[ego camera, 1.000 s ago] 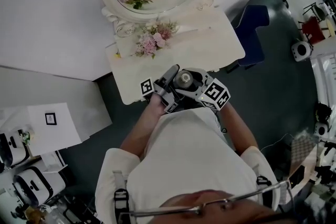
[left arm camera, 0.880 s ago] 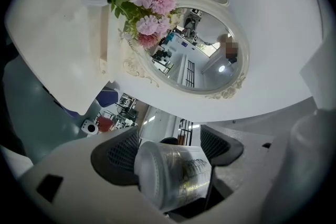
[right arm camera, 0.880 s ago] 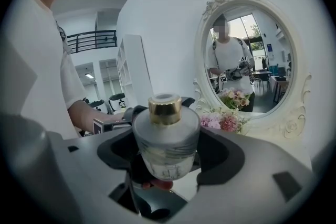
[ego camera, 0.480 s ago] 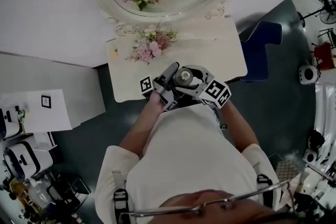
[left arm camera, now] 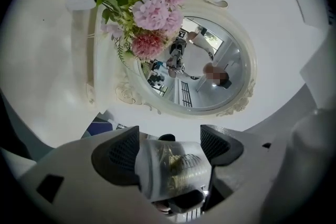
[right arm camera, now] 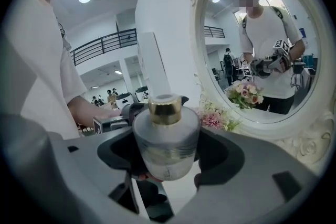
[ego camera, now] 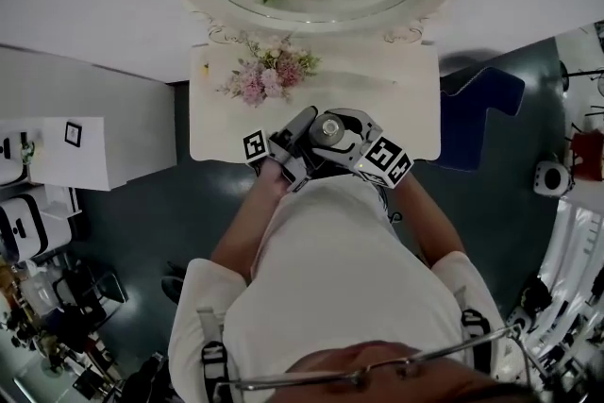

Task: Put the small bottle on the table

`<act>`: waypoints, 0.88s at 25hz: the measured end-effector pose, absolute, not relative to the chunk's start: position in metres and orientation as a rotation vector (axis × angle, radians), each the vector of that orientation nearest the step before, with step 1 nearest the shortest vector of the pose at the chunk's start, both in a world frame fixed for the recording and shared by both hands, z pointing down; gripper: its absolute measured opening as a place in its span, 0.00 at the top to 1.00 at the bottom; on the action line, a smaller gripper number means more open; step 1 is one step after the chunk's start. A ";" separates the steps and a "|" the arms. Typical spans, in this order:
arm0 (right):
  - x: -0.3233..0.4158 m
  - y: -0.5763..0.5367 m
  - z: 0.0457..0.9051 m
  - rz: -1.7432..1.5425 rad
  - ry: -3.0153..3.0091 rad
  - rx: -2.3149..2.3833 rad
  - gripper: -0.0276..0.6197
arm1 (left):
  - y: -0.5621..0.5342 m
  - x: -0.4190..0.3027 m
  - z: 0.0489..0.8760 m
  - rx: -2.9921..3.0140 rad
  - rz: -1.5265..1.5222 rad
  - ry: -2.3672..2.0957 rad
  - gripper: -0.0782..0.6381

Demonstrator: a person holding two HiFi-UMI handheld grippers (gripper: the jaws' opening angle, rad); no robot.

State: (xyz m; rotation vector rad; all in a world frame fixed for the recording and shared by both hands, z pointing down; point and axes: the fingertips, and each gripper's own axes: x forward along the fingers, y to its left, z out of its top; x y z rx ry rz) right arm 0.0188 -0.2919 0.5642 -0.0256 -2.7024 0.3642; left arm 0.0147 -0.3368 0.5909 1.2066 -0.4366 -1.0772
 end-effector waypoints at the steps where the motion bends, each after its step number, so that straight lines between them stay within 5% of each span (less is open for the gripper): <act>1: 0.021 -0.296 0.567 0.374 -2.698 -0.039 0.43 | -0.338 0.015 0.593 1.202 -1.083 -0.457 0.38; 22: 0.009 -0.359 0.652 0.524 -2.639 0.082 0.43 | -0.334 -0.024 0.645 1.131 -1.029 -0.625 0.38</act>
